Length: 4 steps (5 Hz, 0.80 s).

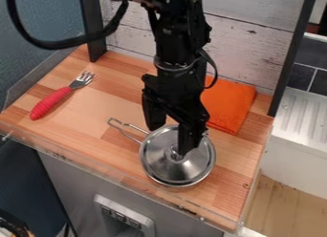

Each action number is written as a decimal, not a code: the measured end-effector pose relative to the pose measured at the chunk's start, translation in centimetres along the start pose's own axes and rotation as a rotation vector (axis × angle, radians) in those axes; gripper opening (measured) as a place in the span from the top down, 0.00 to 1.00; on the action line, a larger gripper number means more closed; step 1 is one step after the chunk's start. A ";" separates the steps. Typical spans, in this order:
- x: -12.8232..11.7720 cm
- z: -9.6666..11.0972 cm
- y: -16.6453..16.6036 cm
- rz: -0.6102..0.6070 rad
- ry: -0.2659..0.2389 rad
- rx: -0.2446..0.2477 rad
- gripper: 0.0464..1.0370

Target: Moved the orange object to the upper left side of the table

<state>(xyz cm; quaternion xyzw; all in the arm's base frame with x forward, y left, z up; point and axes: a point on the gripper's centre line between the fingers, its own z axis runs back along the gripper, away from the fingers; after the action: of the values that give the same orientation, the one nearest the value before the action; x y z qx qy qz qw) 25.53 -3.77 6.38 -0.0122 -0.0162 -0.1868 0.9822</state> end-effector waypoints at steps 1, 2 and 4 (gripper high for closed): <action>-0.2 -0.9 -0.1 0.004 0.033 -0.012 0.04; 2.2 -1.8 0.5 0.009 0.035 -0.011 0.04; 7.3 -2.5 2.3 0.054 -0.017 0.036 0.04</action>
<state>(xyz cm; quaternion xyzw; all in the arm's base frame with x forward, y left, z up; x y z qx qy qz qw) 33.23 -4.33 4.13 0.0033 -0.0275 -0.1598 0.9868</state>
